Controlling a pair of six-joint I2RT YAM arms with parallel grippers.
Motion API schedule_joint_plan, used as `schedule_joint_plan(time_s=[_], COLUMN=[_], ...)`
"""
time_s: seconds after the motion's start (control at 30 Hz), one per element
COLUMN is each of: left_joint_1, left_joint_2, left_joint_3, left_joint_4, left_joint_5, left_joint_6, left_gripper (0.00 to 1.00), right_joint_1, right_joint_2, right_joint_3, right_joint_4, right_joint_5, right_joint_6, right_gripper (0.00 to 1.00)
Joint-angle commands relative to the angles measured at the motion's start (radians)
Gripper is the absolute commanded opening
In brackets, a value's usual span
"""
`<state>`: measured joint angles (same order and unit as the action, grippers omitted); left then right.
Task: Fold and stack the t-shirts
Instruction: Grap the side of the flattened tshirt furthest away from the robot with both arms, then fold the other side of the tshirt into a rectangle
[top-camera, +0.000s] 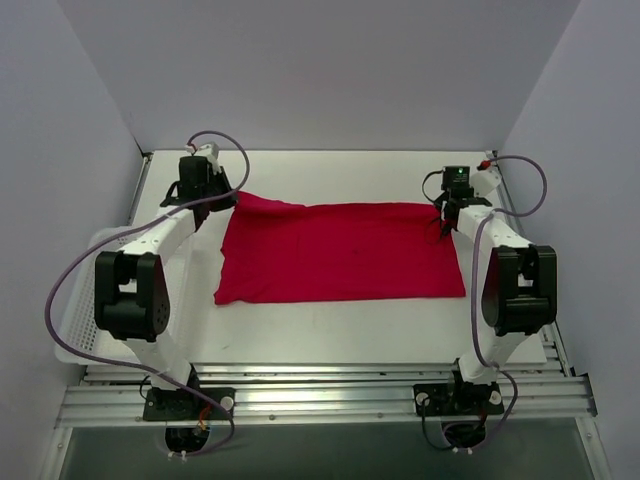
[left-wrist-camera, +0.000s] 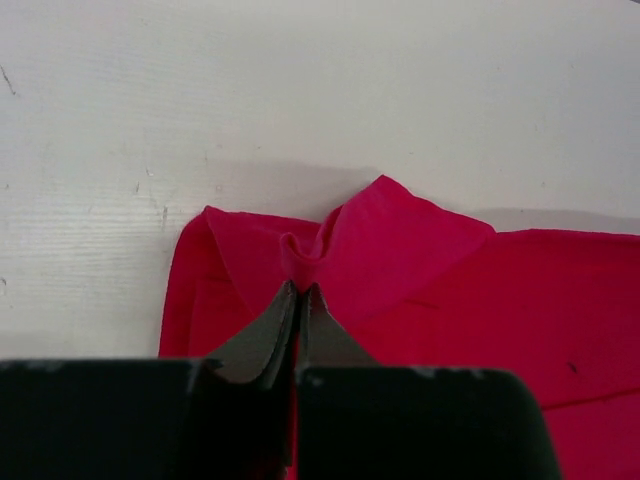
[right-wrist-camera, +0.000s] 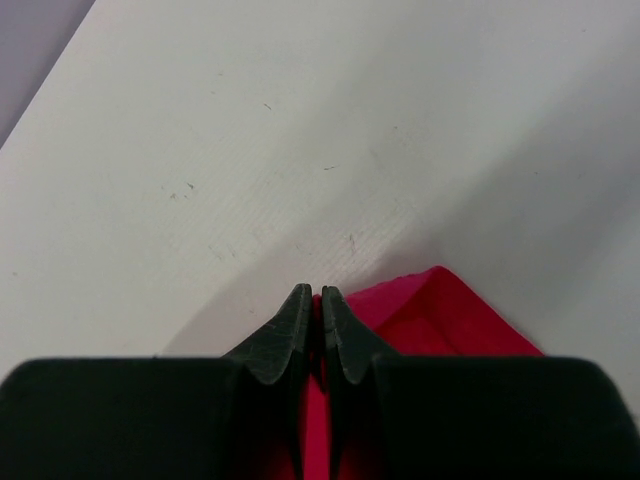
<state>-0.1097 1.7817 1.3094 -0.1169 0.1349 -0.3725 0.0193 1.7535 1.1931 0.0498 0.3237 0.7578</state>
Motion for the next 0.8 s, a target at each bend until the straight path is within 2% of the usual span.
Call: schedule_joint_plan(time_s=[0.0, 0.43, 0.77], left_joint_1=[0.002, -0.054, -0.165], left_joint_2=[-0.114, -0.392, -0.479], left_joint_3=[-0.071, -0.364, -0.456], left_joint_4=[0.086, 0.080, -0.013], left_joint_5=[-0.015, -0.135, -0.352], left_joint_6=[0.021, 0.049, 0.066], left_gripper=[0.02, 0.02, 0.02], right_joint_1=[-0.007, -0.015, -0.015], right_joint_2=[-0.074, -0.169, -0.253], right_joint_3=[-0.039, -0.185, -0.332], right_joint_4=[0.007, -0.002, -0.013], right_joint_5=[0.018, 0.031, 0.058], right_joint_6=[-0.003, 0.011, 0.032], right_gripper=[0.00, 0.00, 0.00])
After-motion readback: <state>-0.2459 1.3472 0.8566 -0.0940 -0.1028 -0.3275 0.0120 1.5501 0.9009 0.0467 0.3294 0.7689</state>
